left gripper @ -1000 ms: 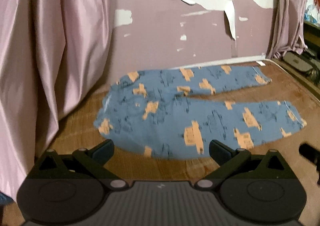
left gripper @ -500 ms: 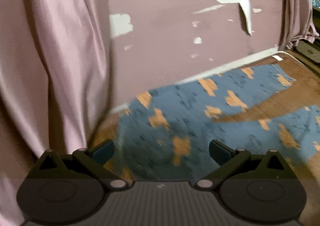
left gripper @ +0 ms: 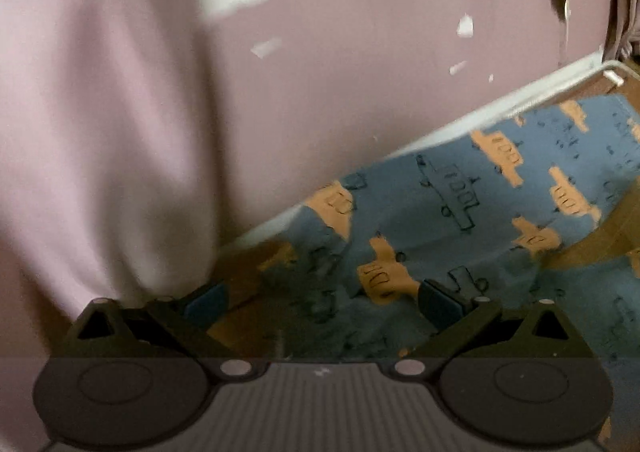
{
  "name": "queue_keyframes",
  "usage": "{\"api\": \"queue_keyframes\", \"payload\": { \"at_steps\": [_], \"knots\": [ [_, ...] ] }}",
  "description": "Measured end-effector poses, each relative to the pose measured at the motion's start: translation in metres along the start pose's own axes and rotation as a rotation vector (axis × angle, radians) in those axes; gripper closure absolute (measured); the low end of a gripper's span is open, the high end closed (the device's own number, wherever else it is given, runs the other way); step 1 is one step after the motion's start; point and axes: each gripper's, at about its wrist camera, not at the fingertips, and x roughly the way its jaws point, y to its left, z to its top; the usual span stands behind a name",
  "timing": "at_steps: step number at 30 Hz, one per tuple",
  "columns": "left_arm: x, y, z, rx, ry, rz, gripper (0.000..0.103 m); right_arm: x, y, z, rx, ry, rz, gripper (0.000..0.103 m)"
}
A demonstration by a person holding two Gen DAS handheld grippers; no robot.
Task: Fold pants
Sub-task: 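Lower both grippers onto the pant leg hems and close on them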
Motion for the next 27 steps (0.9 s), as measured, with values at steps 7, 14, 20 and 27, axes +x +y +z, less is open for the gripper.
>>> {"api": "queue_keyframes", "payload": {
  "at_steps": [7,14,20,27],
  "knots": [
    [0.045,0.001,0.016,0.047,-0.098,-0.026,0.000,0.032,-0.006,0.013,-0.061,0.111,-0.032,0.001],
    [0.065,0.036,0.026,0.020,-0.153,0.011,0.000,0.084,0.026,0.076,-0.258,0.085,0.057,0.002],
    [0.078,0.048,0.018,0.079,-0.153,0.014,0.005,0.149,0.057,0.112,-0.338,0.064,0.098,0.008],
    [0.086,0.056,0.017,0.036,-0.133,-0.120,0.023,0.197,0.064,0.123,-0.395,0.138,0.106,0.020]
  ]
}}
